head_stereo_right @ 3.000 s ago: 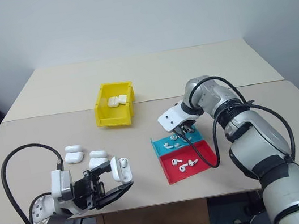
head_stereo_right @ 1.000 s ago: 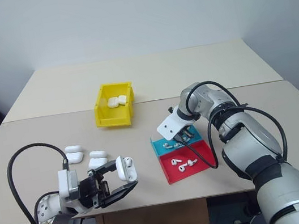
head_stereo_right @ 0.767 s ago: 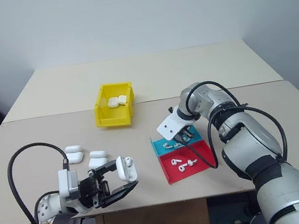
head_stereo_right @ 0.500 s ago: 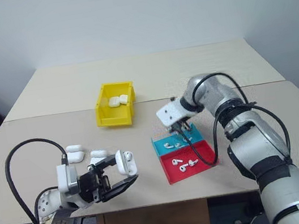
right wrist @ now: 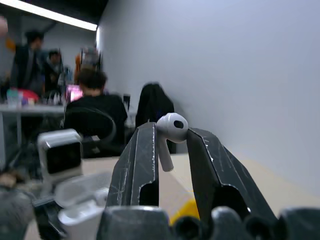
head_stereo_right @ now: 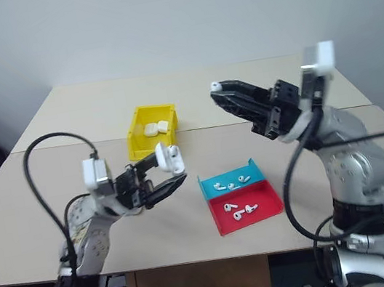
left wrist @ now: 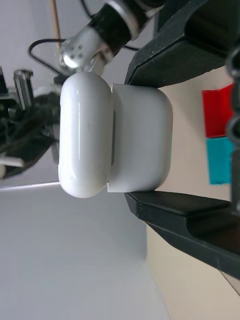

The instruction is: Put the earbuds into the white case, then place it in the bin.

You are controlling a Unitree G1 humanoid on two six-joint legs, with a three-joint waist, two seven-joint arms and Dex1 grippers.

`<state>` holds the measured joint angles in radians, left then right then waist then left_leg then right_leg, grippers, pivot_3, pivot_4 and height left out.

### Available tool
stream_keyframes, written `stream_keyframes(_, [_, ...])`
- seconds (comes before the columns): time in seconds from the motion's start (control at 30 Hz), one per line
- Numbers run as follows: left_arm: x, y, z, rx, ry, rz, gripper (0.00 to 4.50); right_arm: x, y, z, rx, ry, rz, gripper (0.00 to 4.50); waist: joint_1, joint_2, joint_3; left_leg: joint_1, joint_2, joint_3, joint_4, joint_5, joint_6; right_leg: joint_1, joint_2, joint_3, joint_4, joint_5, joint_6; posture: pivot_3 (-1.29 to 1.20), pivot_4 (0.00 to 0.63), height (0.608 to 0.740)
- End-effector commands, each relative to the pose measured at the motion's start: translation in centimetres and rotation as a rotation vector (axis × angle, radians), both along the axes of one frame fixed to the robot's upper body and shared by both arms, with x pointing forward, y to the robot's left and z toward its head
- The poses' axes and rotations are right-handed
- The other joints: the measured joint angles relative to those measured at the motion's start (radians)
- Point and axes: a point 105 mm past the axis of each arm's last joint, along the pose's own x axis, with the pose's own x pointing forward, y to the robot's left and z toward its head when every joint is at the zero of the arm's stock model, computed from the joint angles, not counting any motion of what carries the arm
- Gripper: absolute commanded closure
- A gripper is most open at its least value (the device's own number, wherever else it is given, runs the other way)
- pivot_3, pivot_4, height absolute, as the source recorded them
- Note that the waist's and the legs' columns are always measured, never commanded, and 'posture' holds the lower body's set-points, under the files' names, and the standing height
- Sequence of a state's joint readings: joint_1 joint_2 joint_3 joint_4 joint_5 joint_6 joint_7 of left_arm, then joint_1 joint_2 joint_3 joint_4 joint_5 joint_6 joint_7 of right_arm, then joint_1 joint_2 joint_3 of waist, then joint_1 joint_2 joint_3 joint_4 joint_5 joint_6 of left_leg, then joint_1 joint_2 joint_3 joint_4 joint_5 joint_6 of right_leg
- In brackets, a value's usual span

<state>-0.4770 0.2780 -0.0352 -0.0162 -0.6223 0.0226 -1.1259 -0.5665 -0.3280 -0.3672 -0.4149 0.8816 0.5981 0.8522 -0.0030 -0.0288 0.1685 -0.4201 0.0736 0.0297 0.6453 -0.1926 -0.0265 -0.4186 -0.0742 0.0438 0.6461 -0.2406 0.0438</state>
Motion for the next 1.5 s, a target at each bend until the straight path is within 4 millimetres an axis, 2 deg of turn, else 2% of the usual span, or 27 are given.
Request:
stream_keyframes(0.03, [0.1, -1.3, 0.9, -0.002, -0.037, -0.056, 1.72, -2.8, 0.7, 1.3, 0.132, -0.045, 0.073, 3.62, -0.01, 0.0, 0.0, 0.0, 0.0, 0.0, 0.0, 0.0, 0.0, 0.0, 0.0, 0.0, 0.0, 0.0, 0.0, 0.0, 0.15, 0.74])
stream_keyframes(0.17, [0.0, -2.1, 1.3, -0.02, -0.045, -0.111, 1.72, -3.3, 1.7, 0.6, 0.182, -0.013, 0.111, 3.62, -0.018, 0.0, 0.0, 0.0, 0.0, -0.001, 0.0, 0.0, 0.0, -0.001, 0.001, 0.0, 0.0, 0.0, 0.0, 0.0, 0.15, 0.74])
stream_keyframes(0.27, [-0.1, -2.4, 1.4, -0.028, -0.046, -0.123, 1.72, -3.3, 2.8, -1.0, 0.106, 0.005, 0.147, 3.62, -0.015, 0.001, 0.0, 0.0, 0.0, -0.001, 0.0, 0.0, 0.0, 0.0, 0.001, 0.0, 0.0, 0.0, 0.0, 0.0, 0.15, 0.74])
stream_keyframes(0.47, [-0.6, -2.3, 1.3, -0.035, -0.045, -0.139, 1.72, -2.8, 3.6, -2.5, 0.016, 0.033, 0.148, 3.62, -0.014, 0.0, 0.0, 0.0, 0.0, -0.001, 0.0, 0.0, 0.0, 0.0, 0.0, 0.0, 0.0, 0.0, 0.0, 0.0, 0.15, 0.74])
stream_keyframes(0.83, [-1.1, -2.2, 1.1, -0.041, -0.046, -0.135, 1.72, -2.3, 3.8, -4.6, -0.052, 0.044, 0.122, 3.62, -0.012, 0.0, 0.0, -0.001, 0.0, -0.001, 0.0, 0.0, 0.0, 0.0, 0.001, 0.0, -0.001, 0.0, 0.0, 0.0, 0.15, 0.74])
stream_keyframes(1.5, [-1.1, -2.2, 0.9, -0.038, -0.047, -0.123, 1.72, -1.9, 3.3, -5.9, -0.079, 0.064, 0.091, 3.62, -0.012, 0.0, 0.0, 0.0, 0.0, -0.001, 0.0, 0.0, 0.0, 0.0, 0.001, 0.0, -0.001, 0.0, 0.0, 0.0, 0.15, 0.74])
